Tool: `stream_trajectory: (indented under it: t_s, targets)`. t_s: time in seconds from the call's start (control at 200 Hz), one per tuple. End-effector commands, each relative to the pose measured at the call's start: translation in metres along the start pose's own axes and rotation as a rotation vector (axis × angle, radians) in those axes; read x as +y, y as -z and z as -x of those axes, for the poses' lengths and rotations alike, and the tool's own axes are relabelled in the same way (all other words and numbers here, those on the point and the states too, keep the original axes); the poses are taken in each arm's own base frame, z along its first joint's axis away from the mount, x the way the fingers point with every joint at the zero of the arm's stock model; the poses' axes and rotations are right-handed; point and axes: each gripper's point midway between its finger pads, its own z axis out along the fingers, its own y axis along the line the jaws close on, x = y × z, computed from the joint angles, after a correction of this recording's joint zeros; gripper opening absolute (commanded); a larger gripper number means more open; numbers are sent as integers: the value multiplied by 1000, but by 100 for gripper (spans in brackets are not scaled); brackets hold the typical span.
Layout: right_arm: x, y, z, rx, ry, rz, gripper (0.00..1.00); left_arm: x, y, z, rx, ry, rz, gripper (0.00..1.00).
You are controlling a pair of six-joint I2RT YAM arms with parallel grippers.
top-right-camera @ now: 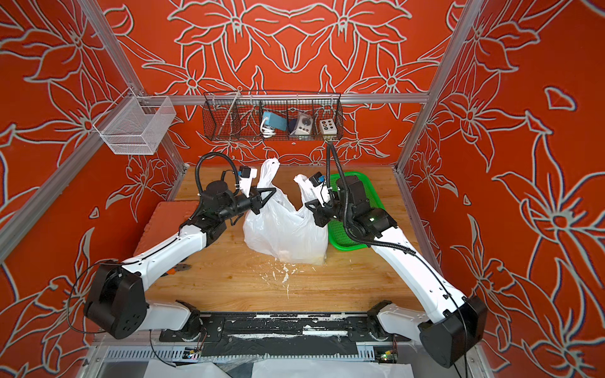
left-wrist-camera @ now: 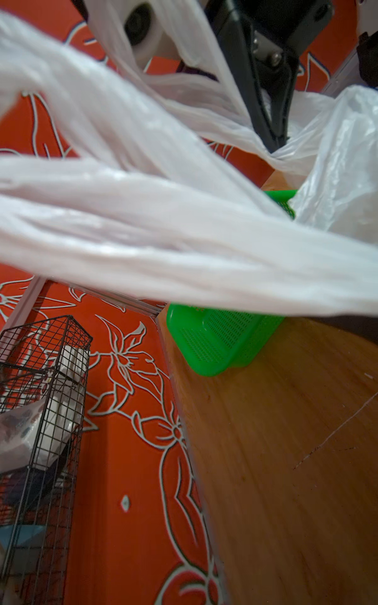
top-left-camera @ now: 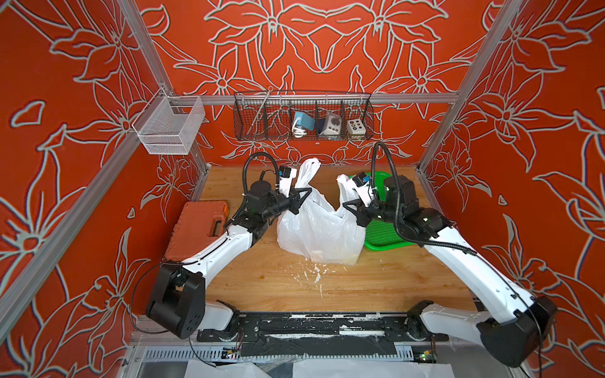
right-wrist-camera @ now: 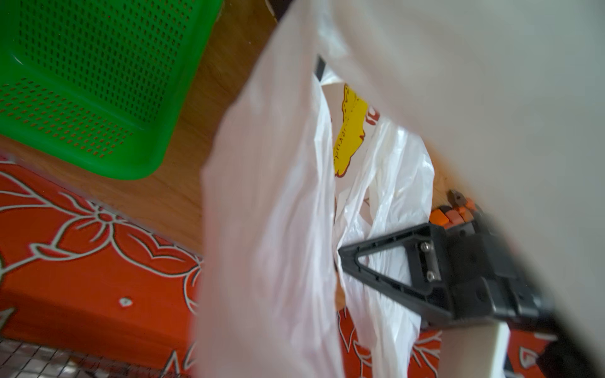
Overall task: Place the pears into plastic bags & tie knots
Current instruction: Tie the plastic bag at the center of the board.
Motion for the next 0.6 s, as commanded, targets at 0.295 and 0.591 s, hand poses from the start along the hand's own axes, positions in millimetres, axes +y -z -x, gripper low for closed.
stream_trajectory:
  t_s: [0.295,0.591]
  targets:
    - [4,-23,-5,288,395,-111,0,-17,-22,-45,192,-61,-76,0]
    - [-15,-39,-10,376,410,-186,0,-40,-12,-50,182,-105,-202,0]
